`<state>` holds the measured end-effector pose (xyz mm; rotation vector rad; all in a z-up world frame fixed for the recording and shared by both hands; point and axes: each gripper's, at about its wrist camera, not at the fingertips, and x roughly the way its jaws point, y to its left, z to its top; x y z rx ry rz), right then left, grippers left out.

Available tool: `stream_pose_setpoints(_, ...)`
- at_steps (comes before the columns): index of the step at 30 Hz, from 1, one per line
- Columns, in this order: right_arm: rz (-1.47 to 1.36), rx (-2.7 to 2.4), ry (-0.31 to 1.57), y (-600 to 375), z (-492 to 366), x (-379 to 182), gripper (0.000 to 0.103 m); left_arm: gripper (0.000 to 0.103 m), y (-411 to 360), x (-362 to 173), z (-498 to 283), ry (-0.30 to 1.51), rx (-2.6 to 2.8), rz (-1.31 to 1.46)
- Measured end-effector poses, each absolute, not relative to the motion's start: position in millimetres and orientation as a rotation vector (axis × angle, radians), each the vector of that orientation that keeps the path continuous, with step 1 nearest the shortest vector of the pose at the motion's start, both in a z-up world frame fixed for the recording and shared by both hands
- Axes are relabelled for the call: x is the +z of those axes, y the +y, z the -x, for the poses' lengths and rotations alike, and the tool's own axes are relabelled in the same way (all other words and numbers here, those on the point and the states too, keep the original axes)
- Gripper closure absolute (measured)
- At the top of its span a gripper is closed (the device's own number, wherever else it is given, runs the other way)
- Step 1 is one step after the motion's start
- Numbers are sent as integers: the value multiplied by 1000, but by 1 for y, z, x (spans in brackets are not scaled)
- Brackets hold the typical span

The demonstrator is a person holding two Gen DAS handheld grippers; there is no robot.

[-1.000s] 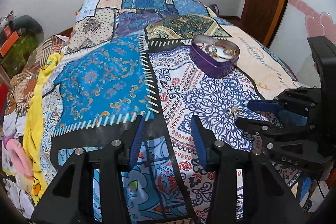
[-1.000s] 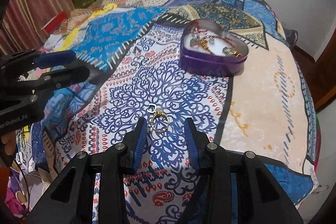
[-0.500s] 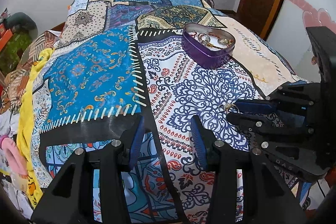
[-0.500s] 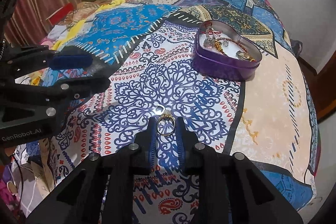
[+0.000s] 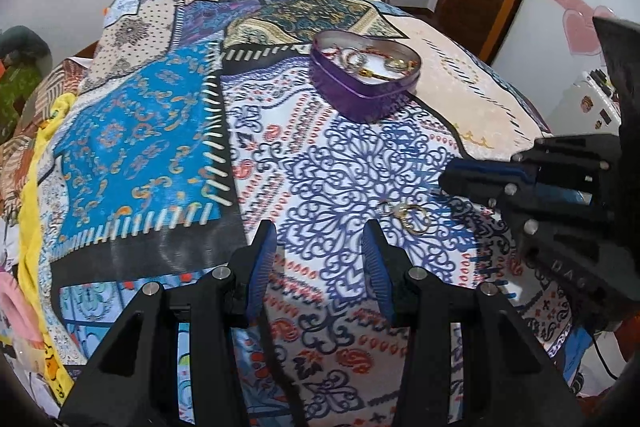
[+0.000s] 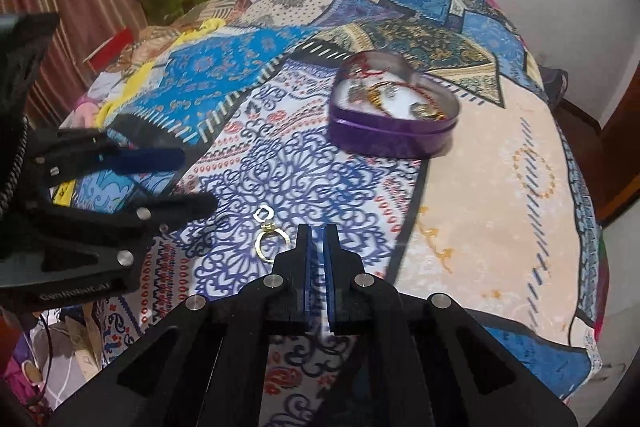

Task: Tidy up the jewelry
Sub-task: 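Grasp a gold ring with the right tool while the left tool grasps a silver ring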

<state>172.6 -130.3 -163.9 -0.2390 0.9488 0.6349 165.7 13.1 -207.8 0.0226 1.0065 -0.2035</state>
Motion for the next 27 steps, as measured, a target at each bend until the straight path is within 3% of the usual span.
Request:
stream_pose_setpoints(10, 171, 604, 997, -149, -189, -164, 97, 59, -3, -220, -178, 1031, -273, 10)
stream_pose_setpoints(18, 159, 610, 1017, -154, -189, -167, 96, 72, -9, -222, -183, 1005, -289, 15)
stream_pose_setpoints(23, 157, 614, 1021, -154, -190, -167, 94, 91, -9, -222, -183, 994, -302, 25)
stream_pose_setpoints(27, 163, 622, 1024, -152, -188, -165, 93, 95, -11, -222, -182, 990, -308, 19)
